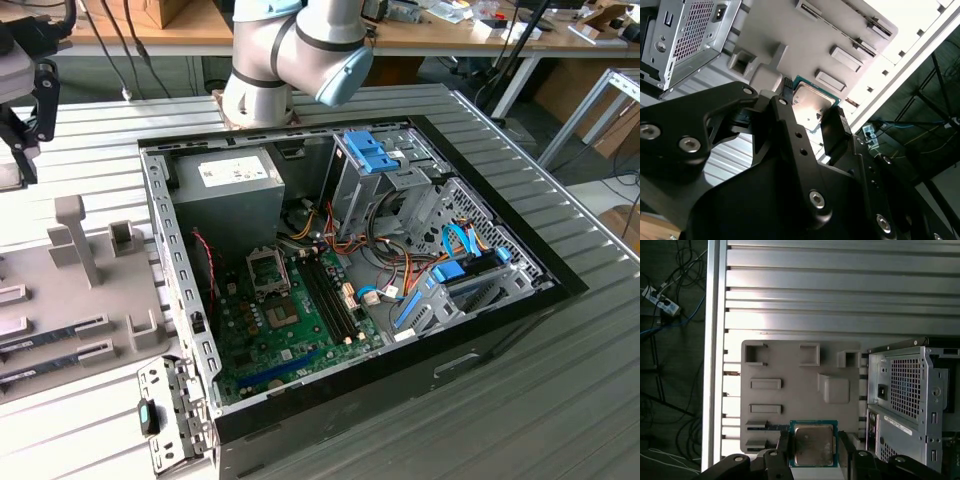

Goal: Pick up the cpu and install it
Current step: 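Pick up the cpu and move it towards the insertion slot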

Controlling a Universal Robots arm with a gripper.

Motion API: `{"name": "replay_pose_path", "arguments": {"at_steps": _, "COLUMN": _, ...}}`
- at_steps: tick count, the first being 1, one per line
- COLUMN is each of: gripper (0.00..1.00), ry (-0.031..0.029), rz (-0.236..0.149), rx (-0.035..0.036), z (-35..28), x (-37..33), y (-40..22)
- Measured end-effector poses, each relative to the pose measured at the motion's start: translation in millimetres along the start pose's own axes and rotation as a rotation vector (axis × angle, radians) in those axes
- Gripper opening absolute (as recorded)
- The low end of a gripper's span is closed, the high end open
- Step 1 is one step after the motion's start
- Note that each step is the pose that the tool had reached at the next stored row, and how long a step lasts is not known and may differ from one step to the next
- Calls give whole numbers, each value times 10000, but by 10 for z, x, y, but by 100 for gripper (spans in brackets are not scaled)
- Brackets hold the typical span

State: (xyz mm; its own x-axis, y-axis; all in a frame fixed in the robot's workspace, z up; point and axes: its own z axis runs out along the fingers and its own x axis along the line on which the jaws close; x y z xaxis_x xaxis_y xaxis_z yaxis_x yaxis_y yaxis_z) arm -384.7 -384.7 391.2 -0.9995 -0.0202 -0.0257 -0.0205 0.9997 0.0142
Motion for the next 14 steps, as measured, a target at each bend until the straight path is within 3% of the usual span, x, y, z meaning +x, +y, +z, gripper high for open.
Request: {"name": "replay_pose_path", "arguments": {"at_steps": 14, "gripper": 47, "ry": 0, "rz": 0, "rx": 0, "z": 6, "x": -237, "y": -5}}
